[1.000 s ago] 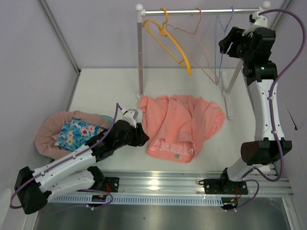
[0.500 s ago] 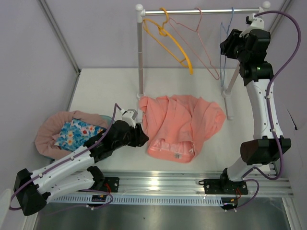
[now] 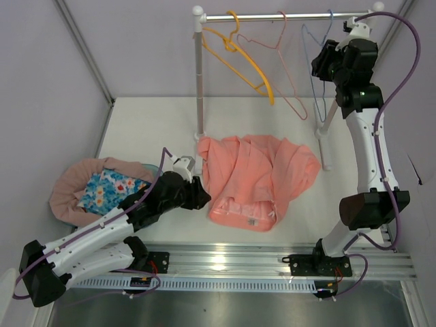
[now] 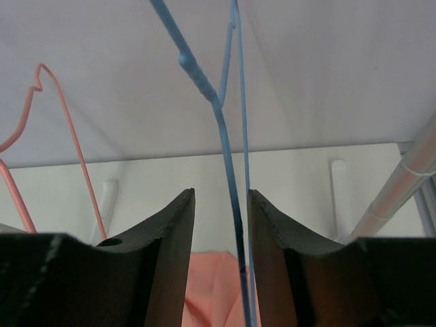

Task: Place the skirt on the hanger

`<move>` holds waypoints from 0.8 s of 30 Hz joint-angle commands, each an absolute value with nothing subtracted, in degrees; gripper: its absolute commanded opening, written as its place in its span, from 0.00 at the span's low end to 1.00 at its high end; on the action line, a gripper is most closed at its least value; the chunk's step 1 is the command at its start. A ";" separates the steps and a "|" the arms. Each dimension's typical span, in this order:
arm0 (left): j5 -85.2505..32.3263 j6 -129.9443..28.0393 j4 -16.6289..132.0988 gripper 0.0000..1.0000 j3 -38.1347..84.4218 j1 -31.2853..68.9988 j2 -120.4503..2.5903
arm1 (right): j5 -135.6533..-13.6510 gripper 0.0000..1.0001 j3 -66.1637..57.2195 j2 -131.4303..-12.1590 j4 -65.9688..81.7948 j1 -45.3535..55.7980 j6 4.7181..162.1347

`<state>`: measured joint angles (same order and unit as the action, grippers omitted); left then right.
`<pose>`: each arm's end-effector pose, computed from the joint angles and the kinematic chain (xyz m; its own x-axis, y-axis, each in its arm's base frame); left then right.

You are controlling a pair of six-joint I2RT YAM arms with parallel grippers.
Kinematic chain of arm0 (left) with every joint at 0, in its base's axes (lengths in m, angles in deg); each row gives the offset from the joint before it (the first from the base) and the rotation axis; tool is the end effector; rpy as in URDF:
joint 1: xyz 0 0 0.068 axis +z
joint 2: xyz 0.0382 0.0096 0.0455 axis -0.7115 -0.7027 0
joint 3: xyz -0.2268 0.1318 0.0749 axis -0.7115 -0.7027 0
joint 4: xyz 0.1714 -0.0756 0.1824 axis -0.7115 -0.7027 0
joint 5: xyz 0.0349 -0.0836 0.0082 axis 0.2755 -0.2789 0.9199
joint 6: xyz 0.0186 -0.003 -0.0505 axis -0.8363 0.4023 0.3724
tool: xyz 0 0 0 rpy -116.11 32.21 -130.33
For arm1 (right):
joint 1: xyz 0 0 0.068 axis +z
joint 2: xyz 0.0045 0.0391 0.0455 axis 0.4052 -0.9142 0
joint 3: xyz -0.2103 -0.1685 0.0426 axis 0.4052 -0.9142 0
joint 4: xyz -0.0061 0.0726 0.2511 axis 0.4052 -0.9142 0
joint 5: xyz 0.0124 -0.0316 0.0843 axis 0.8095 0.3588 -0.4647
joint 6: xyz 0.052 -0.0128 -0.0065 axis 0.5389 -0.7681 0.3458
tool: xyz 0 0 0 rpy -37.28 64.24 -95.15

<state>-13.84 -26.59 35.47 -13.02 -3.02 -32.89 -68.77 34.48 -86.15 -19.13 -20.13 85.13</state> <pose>0.1294 -0.1414 0.2551 -0.7097 -0.0823 -0.6996 0.3541 0.8169 -0.4553 0.3642 0.0252 0.4971 -0.1599 0.1379 -0.9775 -0.0732 0.9858 0.1511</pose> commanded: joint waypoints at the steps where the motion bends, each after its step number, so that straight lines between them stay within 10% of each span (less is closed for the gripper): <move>1: -13.37 -27.81 35.33 0.48 -12.02 -3.16 -31.86 | -67.10 0.42 37.67 -88.09 -19.35 -18.46 82.86; 14: -13.28 -27.99 34.63 0.47 -11.85 -3.16 -31.69 | -61.21 0.00 38.81 -87.39 -17.42 -17.93 82.50; 24: -13.02 -28.08 34.71 0.46 -12.11 -3.16 -31.60 | -60.86 0.00 40.92 -84.50 -17.68 -18.10 82.59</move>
